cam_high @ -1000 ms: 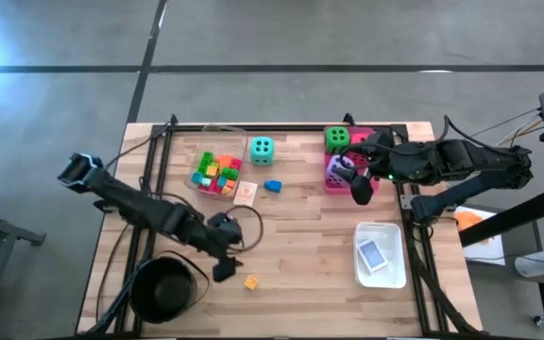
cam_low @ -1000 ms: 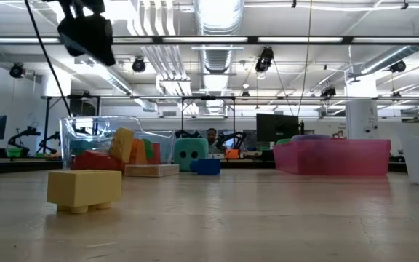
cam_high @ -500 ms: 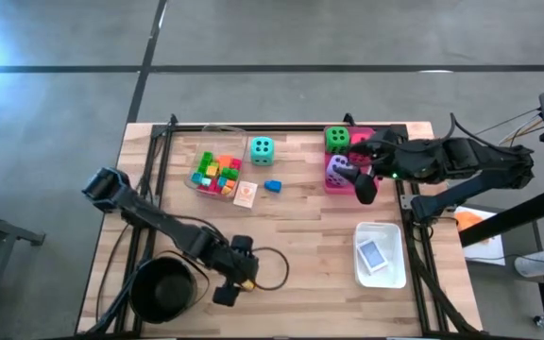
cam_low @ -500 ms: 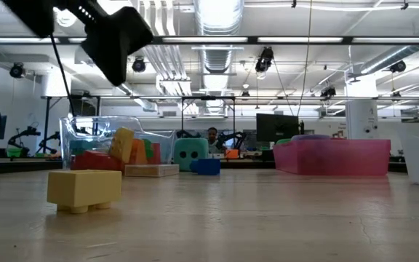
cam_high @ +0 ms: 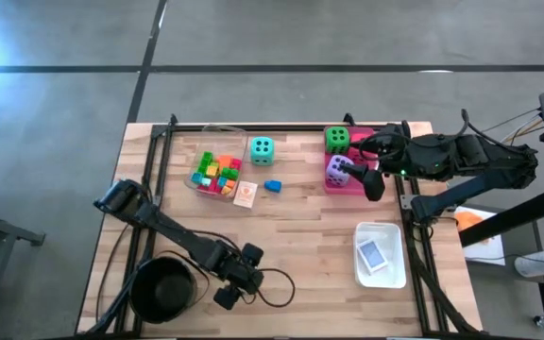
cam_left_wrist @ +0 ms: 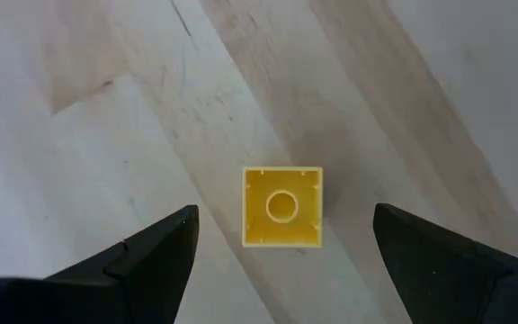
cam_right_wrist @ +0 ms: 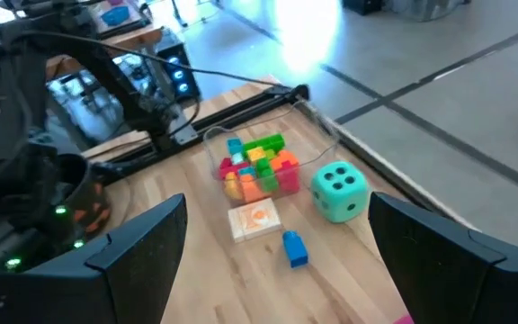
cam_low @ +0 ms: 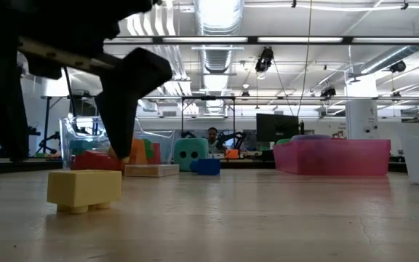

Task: Pick & Place Toys
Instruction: Put the light yellow game piece into the transparent bin

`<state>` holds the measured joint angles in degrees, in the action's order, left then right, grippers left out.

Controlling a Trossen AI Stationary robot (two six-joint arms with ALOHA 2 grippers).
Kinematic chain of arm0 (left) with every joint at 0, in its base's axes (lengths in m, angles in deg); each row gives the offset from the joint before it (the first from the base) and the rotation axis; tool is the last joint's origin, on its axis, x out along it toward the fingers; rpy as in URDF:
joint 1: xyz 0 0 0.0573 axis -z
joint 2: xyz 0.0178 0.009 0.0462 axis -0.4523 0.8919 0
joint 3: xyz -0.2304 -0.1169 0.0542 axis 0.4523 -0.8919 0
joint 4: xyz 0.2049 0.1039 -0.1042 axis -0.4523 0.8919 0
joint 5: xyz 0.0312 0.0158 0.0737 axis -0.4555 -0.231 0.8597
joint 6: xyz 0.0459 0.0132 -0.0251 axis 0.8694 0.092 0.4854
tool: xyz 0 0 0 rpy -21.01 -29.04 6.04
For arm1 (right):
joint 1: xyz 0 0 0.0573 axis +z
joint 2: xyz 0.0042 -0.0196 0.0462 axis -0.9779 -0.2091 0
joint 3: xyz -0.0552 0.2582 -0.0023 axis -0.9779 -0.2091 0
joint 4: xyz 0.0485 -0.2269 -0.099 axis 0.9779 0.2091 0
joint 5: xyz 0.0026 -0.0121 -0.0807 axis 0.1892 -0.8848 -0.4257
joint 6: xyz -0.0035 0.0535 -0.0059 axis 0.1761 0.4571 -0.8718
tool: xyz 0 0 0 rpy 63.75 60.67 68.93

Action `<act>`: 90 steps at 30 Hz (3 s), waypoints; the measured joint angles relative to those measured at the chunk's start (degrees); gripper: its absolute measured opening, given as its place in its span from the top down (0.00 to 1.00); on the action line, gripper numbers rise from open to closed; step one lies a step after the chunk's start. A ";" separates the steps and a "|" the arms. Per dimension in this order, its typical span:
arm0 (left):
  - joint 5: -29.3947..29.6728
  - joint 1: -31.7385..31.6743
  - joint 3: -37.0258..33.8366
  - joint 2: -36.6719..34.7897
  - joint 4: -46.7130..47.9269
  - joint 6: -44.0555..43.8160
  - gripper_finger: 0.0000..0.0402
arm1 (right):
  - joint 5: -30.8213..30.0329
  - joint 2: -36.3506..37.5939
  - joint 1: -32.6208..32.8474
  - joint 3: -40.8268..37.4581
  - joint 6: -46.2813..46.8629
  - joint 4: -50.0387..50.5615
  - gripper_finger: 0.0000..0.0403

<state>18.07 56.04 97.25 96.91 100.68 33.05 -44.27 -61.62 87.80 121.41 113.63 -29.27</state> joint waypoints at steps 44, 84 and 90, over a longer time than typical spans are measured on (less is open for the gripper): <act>0.45 -0.20 0.25 3.69 -2.29 1.23 0.68 | 0.70 -0.11 0.00 -0.24 0.92 0.46 0.16; 20.23 -46.53 -0.02 -24.23 28.78 -68.91 0.68 | -1.02 -0.22 -0.92 -0.91 -9.26 -5.48 0.16; 18.26 -50.40 -0.02 -19.46 30.67 -61.96 0.68 | -1.18 -0.22 -0.88 -1.01 -5.74 -5.55 0.16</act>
<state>36.33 5.64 97.23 77.44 131.35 -28.91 -45.45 -61.84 86.92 120.40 107.89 -34.82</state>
